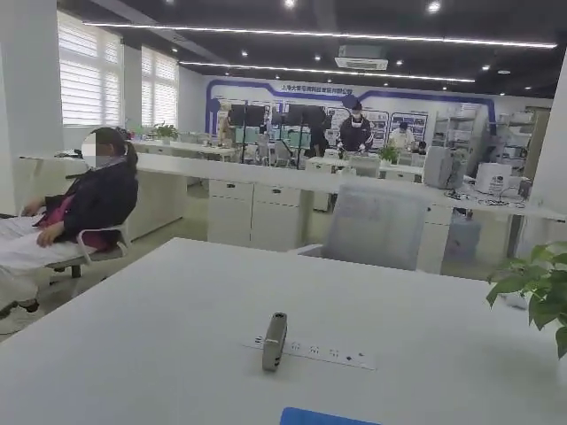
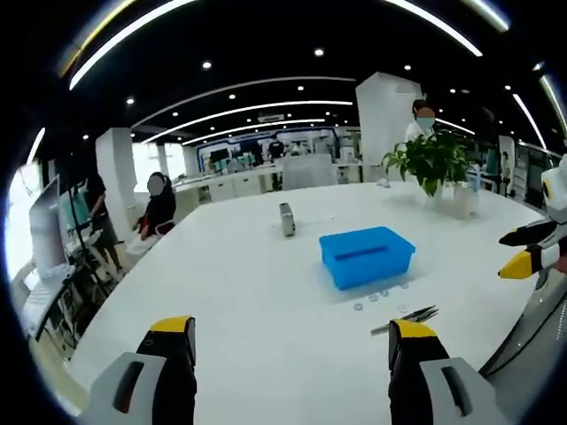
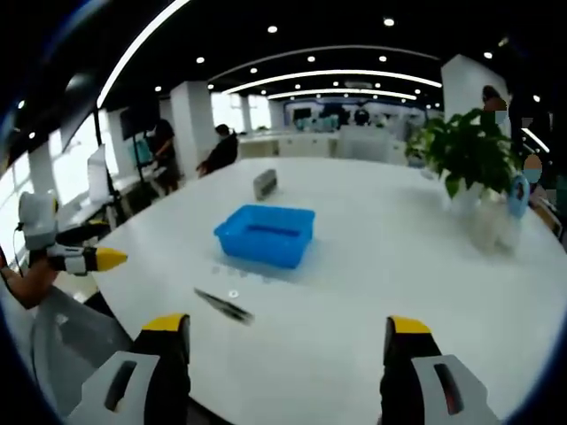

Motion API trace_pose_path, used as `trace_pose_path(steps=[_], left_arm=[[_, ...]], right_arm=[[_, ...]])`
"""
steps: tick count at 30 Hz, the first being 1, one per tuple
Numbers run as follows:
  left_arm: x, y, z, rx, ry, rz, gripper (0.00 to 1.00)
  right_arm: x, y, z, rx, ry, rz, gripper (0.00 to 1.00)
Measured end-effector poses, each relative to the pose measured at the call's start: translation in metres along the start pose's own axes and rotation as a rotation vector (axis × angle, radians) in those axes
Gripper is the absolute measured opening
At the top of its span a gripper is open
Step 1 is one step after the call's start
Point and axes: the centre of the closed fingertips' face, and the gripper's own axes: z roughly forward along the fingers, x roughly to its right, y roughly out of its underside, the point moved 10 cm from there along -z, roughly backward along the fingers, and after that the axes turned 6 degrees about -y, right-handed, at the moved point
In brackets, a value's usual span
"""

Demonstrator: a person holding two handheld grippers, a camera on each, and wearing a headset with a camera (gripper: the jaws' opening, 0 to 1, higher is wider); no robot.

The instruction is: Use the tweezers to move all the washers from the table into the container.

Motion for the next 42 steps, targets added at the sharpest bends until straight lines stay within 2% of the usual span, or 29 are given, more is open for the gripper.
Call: trace_pose_path(steps=[13, 22, 31, 42], left_arm=[[0.001, -0.001, -0.001, -0.005, -0.002, -0.001, 0.92], [0.001, -0.002, 0.000, -0.013, 0.029, -0.026, 0.93], [0.003, -0.004, 0.001, -0.030, 0.060, -0.023, 0.93], [0.002, -0.007, 0.001, -0.033, 0.087, -0.024, 0.93]], right_arm=[[-0.001, 0.000, 0.000, -0.004, -0.005, -0.007, 0.88], [0.000, -0.003, 0.000, 0.006, 0.008, -0.029, 0.89], [-0.002, -0.009, -0.003, 0.017, 0.016, -0.019, 0.89], [-0.002, -0.018, 0.003, 0.035, 0.014, -0.011, 0.87]])
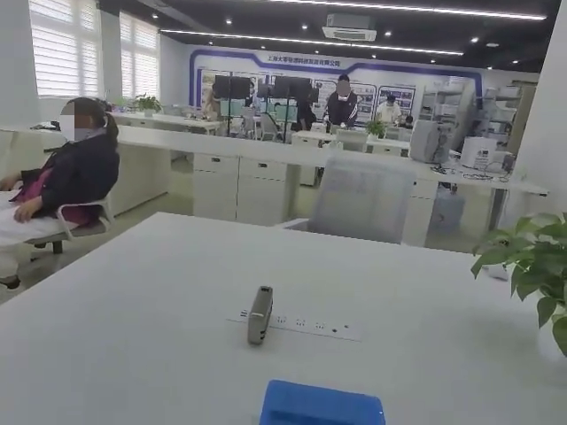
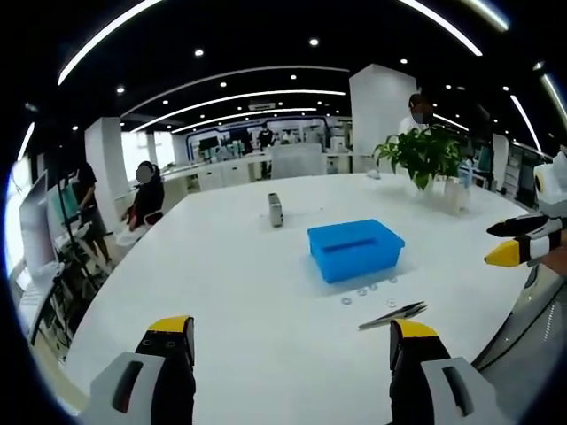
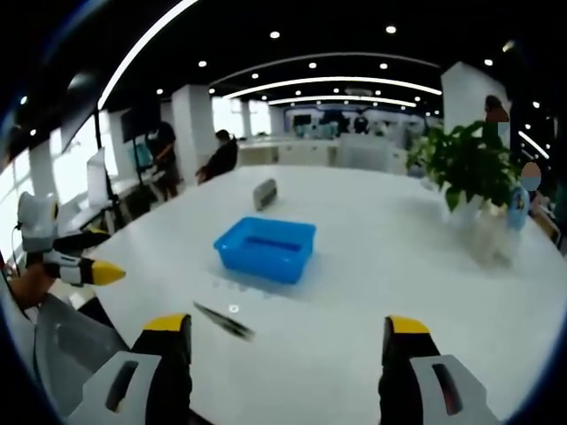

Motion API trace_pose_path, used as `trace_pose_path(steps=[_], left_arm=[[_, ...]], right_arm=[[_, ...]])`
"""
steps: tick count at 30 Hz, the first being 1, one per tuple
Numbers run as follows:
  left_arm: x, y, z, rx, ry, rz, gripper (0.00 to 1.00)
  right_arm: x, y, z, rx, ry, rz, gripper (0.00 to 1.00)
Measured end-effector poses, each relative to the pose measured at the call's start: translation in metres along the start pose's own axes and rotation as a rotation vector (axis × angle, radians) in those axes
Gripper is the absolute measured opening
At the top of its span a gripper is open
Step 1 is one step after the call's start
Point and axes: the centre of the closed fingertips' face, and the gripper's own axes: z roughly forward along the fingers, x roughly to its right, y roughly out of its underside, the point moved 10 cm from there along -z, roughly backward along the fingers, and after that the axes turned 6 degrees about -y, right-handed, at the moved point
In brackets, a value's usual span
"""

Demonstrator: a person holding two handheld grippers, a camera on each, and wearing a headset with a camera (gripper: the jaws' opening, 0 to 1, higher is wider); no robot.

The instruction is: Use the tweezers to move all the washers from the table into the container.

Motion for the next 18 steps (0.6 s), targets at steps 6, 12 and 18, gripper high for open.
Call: trace_pose_path(steps=[6, 12, 18], left_arm=[[0.002, -0.002, 0.001, -0.004, 0.022, 0.005, 0.93], [0.004, -0.008, 0.008, -0.009, 0.058, 0.011, 0.92], [0.008, -0.011, 0.021, -0.027, 0.121, 0.032, 0.88]], right_arm=[[0.000, -0.001, 0.004, -0.002, -0.003, 0.007, 0.87], [0.000, -0.003, 0.011, -0.006, -0.007, 0.013, 0.87], [0.002, -0.005, 0.019, -0.020, -0.018, 0.021, 0.85]])
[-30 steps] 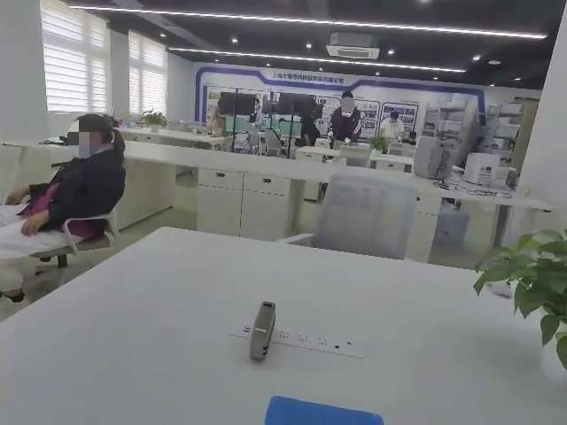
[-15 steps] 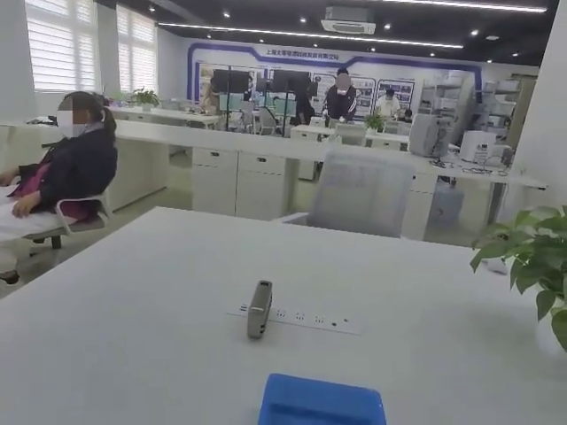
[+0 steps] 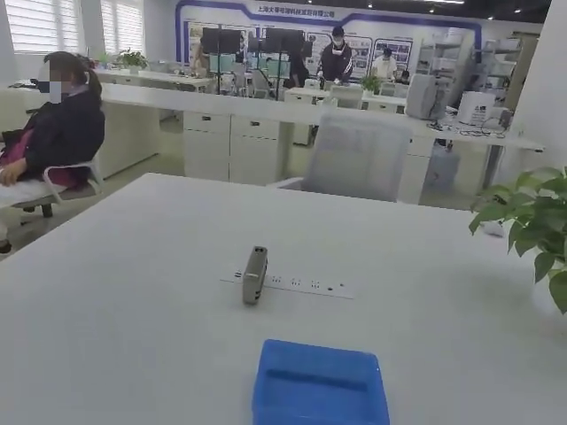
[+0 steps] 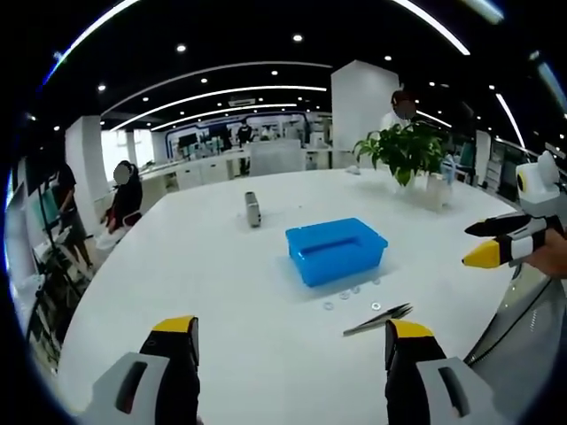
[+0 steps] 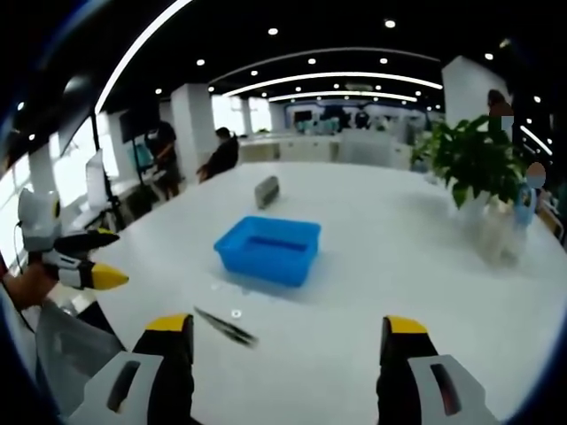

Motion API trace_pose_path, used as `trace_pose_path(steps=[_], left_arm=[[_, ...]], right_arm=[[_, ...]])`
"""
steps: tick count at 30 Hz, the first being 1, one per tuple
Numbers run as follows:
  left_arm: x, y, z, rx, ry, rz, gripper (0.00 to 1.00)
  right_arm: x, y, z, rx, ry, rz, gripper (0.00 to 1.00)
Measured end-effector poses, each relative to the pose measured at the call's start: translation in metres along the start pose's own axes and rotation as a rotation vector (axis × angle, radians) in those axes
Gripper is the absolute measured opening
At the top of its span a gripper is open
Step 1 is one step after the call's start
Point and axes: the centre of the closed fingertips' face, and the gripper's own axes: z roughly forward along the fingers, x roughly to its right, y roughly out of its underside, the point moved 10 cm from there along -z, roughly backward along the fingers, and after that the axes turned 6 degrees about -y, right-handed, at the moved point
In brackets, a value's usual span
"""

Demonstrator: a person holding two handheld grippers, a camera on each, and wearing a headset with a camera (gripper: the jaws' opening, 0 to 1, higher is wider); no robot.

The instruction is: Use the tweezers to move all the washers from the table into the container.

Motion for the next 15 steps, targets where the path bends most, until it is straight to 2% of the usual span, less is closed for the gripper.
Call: trace_pose_path(steps=[2, 6, 8, 9, 12, 14, 15], left_arm=[[0.000, 0.002, 0.006, -0.024, 0.018, 0.025, 0.85], [-0.001, 0.002, 0.014, -0.033, 0.052, 0.051, 0.77], [-0.001, 0.001, 0.020, -0.049, 0.104, 0.061, 0.69], [0.000, 0.001, 0.023, -0.069, 0.154, 0.083, 0.66], [-0.001, 0.002, 0.032, -0.107, 0.205, 0.142, 0.59], [-0.001, 0.002, 0.039, -0.126, 0.251, 0.170, 0.53], [0.000, 0.001, 0.043, -0.137, 0.293, 0.185, 0.49]], right_arm=[[0.000, 0.001, 0.003, -0.012, -0.002, 0.003, 0.85], [0.001, 0.002, 0.006, -0.036, -0.005, 0.004, 0.85], [0.002, 0.003, 0.006, -0.044, -0.004, 0.007, 0.85], [0.003, 0.004, 0.007, -0.049, -0.004, 0.010, 0.84], [0.006, 0.007, 0.008, -0.068, -0.002, 0.018, 0.84], [0.008, 0.009, 0.008, -0.079, 0.000, 0.022, 0.84], [0.008, 0.010, 0.008, -0.082, 0.002, 0.025, 0.84]])
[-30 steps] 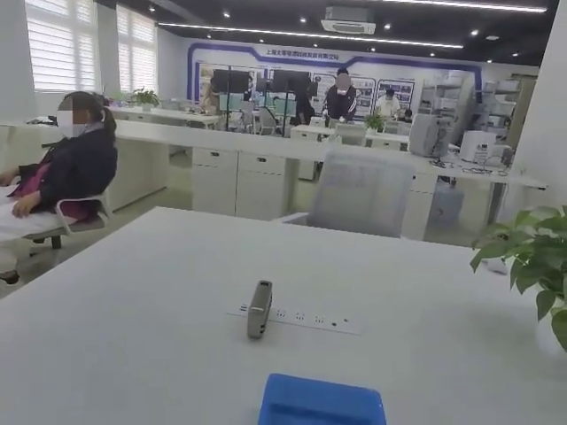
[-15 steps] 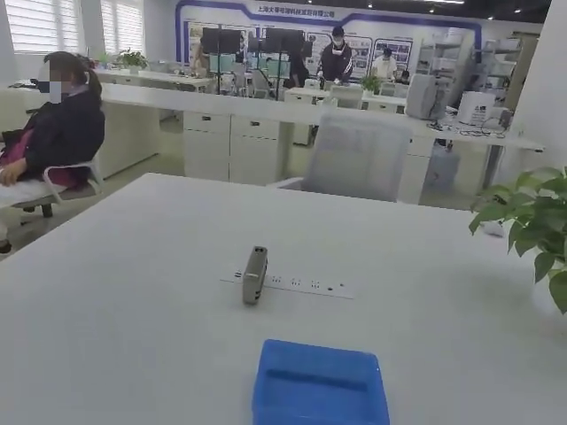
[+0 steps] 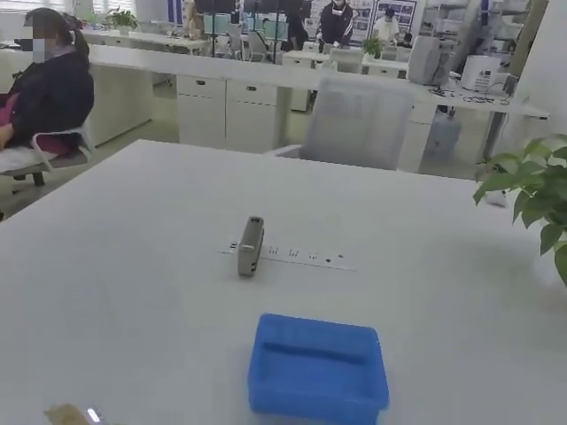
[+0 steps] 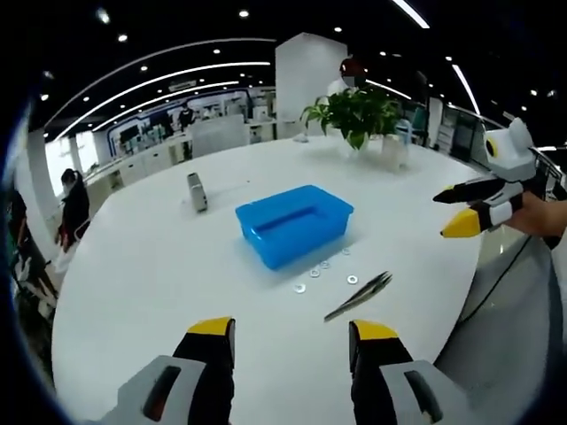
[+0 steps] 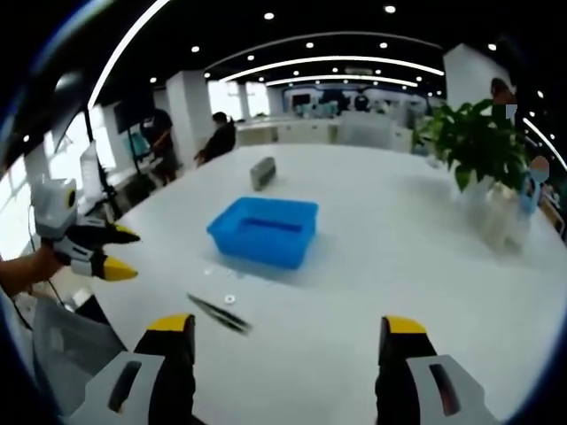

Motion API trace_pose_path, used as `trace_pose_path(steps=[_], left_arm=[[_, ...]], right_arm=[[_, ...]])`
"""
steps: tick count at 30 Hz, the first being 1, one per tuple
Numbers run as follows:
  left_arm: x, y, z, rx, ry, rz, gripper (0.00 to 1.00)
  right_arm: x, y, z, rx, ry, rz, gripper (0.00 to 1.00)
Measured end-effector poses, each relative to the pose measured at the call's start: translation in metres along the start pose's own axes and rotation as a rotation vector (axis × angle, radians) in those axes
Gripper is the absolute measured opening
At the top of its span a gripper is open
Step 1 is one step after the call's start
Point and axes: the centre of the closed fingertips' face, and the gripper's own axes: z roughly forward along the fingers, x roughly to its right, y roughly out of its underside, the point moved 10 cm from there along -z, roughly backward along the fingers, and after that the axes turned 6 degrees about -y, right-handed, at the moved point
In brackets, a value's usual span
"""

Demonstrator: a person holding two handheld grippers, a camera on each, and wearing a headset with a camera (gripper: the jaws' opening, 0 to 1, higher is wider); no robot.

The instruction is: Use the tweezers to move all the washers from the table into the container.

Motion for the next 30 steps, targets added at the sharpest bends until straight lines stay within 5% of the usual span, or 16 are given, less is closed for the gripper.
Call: trace_pose_path(steps=[9, 15, 18, 30], left_arm=[[0.003, -0.003, 0.033, -0.098, 0.233, 0.163, 0.27], [0.007, 0.000, 0.055, -0.133, 0.303, 0.224, 0.23], [0.008, 0.002, 0.063, -0.147, 0.313, 0.304, 0.19], [0.012, 0.002, 0.085, -0.166, 0.381, 0.434, 0.09]], right_arm=[[0.004, 0.003, -0.004, -0.014, 0.015, 0.013, 0.83], [0.003, 0.006, -0.007, -0.017, 0.022, 0.016, 0.83], [0.002, 0.007, -0.009, -0.018, 0.027, 0.018, 0.83], [-0.001, 0.007, -0.011, -0.008, 0.029, 0.026, 0.83]])
